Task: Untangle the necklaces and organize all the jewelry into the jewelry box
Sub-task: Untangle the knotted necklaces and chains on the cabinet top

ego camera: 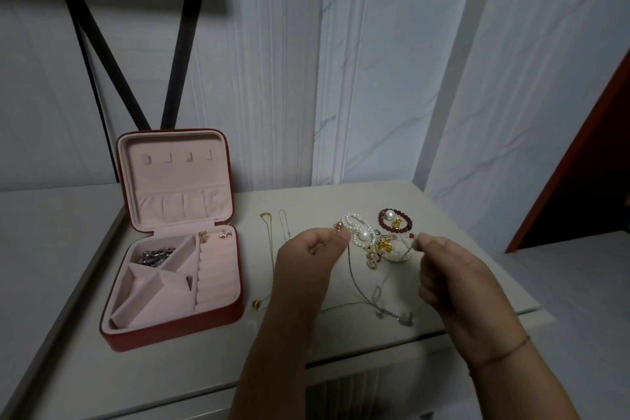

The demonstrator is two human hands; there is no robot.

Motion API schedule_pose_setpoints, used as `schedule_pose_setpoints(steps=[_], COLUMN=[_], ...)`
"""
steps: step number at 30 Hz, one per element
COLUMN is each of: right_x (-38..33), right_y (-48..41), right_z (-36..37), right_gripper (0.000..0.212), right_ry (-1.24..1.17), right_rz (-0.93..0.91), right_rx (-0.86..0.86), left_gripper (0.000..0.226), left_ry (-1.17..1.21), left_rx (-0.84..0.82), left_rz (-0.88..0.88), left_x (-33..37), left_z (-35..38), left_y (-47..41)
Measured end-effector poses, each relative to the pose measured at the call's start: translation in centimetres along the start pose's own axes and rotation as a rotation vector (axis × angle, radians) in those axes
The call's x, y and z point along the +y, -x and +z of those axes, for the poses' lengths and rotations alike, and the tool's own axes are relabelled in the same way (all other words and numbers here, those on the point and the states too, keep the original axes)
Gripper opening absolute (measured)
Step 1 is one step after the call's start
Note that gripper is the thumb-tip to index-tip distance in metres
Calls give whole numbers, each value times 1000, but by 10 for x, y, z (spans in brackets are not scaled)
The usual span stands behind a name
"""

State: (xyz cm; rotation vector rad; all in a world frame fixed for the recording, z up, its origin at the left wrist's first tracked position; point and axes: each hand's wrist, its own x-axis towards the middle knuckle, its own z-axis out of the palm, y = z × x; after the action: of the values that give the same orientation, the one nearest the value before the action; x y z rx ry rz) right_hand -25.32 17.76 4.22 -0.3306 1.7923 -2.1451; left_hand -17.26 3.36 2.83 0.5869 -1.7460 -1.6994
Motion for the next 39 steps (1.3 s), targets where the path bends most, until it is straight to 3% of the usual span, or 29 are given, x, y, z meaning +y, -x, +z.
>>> schedule_pose_setpoints(steps=[3,6,15,23,29,33,39], right_x=[0,0,-11,2,9,13,19], right_y=[-6,-10,-18,-35,-44,-47,-52], right_z=[-5,-16,-47,-76,-91,-89,-90], right_gripper=[20,23,15,15,16,16,22], right_ry=[-243,-330,87,241,236,310,459], right_rz=[15,-1,-115,-76,-90,-66,-2], right_rx=[65,153,307,267,261,167,45], left_gripper=[16,20,14,7,5,19,17], left_ry=[69,167,99,42,-75,-238,-494], left_rx=[111,217,422,503,491,307,133], left_rz=[-51,-107,-28,-61,-32,-57,-10], left_x=[-3,-7,-8,-3,-6,-15,-24], left_z=[-3,-9,-14,-10,-5,-5,7], left_y=[-6,-10,-10,-5,-1,-4,-3])
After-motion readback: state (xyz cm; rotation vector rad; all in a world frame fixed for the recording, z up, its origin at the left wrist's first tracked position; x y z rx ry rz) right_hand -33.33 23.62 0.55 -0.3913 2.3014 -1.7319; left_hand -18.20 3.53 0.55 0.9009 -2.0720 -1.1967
